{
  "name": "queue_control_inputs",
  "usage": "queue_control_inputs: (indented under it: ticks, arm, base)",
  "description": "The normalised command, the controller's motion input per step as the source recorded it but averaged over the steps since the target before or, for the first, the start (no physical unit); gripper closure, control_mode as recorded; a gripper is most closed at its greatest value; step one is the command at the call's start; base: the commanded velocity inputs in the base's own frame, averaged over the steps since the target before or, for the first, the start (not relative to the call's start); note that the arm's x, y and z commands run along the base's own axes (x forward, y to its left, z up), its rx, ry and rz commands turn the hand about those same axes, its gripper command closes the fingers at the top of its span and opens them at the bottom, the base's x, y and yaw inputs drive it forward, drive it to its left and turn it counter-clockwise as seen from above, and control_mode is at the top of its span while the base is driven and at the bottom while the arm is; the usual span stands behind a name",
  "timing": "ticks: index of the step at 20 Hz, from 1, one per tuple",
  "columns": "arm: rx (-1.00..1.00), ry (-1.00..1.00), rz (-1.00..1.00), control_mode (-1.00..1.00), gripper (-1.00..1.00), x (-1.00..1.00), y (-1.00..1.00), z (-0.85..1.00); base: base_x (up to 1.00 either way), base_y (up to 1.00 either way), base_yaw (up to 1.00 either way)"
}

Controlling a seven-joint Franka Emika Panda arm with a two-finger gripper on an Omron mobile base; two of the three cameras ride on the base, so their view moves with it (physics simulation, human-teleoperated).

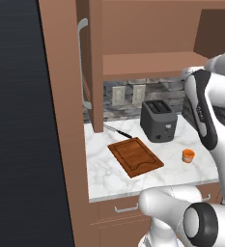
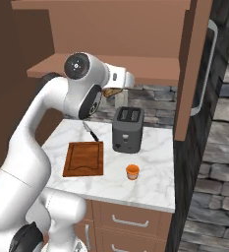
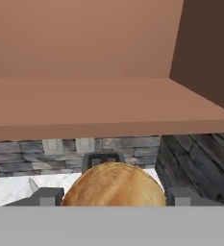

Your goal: Pick the bread, place it on the cutting board, pick the jam, place it on the counter, and close the cabinet.

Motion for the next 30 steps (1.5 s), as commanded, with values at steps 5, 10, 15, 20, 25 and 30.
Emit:
queue_control_inputs:
  ticks: [5,10,15,20,25,30]
  arm:
    - [0.00,0.13,0.00,-1.00,1.00,-0.51,0.09,0.00]
    - [0.00,0.12,0.01,-1.00,1.00,-0.26,0.18,0.00]
    - [0.01,0.08,0.08,-1.00,1.00,0.00,0.30,-0.05]
    - [0.01,0.12,0.10,-1.00,1.00,0.00,0.33,-0.05]
    - [0.03,0.16,0.08,-1.00,1.00,-0.09,0.32,-0.07]
    - [0.01,0.16,0.01,-1.00,1.00,-0.01,0.34,-0.05]
  base:
    - [0.00,0.00,0.00]
    - [0.00,0.00,0.00]
    - [0.00,0.00,0.00]
    - [0.00,0.00,0.00]
    - [0.00,0.00,0.00]
    - [0.00,0.00,0.00]
